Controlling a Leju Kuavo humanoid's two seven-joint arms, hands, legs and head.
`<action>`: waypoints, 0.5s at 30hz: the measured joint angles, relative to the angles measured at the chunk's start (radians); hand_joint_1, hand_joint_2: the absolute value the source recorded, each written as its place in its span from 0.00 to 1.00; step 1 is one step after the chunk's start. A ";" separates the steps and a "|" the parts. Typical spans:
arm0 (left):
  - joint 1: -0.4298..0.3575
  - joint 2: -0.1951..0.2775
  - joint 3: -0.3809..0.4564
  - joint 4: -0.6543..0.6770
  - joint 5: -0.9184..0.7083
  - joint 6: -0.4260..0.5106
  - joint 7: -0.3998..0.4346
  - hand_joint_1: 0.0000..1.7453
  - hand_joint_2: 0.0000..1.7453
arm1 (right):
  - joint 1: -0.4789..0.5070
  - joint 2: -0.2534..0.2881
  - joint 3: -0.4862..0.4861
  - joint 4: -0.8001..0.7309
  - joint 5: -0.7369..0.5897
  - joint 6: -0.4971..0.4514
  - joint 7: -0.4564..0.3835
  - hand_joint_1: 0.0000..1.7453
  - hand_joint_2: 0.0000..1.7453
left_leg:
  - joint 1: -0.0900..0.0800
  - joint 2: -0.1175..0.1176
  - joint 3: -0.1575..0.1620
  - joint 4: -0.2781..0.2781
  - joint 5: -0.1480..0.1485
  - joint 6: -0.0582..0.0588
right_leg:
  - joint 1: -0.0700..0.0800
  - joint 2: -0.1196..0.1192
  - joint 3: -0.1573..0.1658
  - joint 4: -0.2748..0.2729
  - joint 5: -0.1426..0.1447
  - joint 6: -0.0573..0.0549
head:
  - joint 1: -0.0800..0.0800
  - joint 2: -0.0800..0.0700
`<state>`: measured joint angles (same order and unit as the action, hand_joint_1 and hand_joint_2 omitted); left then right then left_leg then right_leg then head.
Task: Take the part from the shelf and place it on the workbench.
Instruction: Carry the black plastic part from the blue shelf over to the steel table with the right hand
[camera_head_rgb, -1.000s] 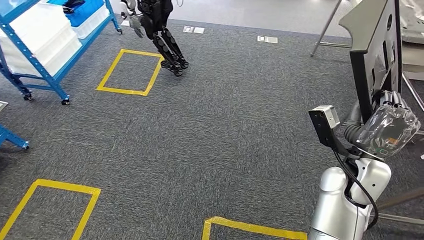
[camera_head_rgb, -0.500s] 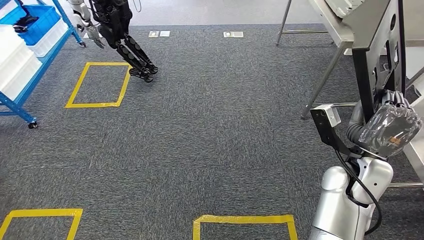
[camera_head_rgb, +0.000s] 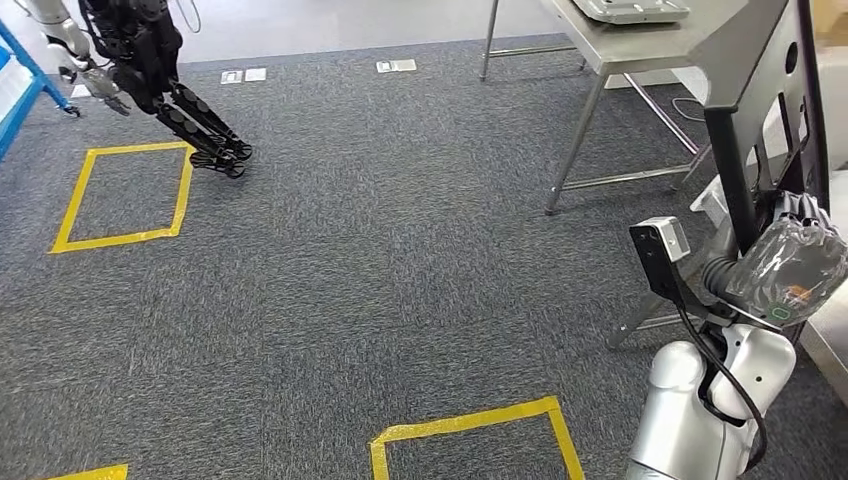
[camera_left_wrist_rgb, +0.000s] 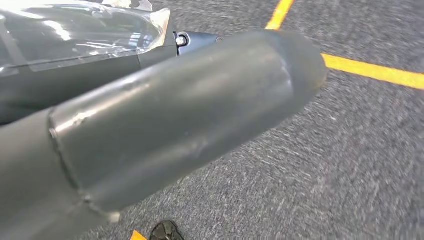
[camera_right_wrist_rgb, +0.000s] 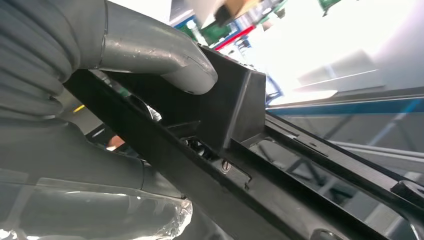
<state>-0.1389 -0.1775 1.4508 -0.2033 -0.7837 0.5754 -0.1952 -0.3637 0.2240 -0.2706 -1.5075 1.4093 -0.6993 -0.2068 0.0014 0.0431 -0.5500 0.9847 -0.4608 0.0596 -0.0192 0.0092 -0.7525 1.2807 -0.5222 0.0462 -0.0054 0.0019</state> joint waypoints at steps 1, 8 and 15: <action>0.000 0.000 0.000 0.000 0.000 -0.002 0.000 0.00 0.00 | 0.001 0.000 -0.001 0.000 0.003 0.000 0.003 1.00 1.00 | 0.000 0.014 0.001 0.000 -0.001 -0.001 | -0.001 -0.006 0.027 -0.043 0.017 0.008 | 0.000 0.000; -0.002 0.001 -0.001 0.000 0.002 -0.011 0.000 0.00 0.00 | -0.001 -0.009 -0.003 -0.022 0.051 0.000 0.045 1.00 1.00 | -0.008 0.072 0.010 0.006 -0.015 -0.026 | 0.006 -0.050 0.173 -0.299 0.095 -0.007 | 0.000 0.000; 0.000 0.003 -0.003 0.001 0.003 -0.014 0.001 0.00 0.00 | -0.011 -0.029 0.025 -0.051 0.083 0.000 0.114 1.00 1.00 | 0.006 -0.042 -0.130 0.303 -0.150 -0.049 | 0.001 0.030 0.166 -0.302 0.107 -0.031 | -0.009 0.000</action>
<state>-0.1386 -0.1749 1.4481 -0.2026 -0.7806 0.5609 -0.1941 -0.3745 0.1954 -0.2453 -1.5587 1.4919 -0.6996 -0.0929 0.0076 0.0006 -0.6797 1.2873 -0.6104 0.0111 -0.0180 0.0395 -0.5862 0.9788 -0.4154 0.0151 -0.0142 0.0019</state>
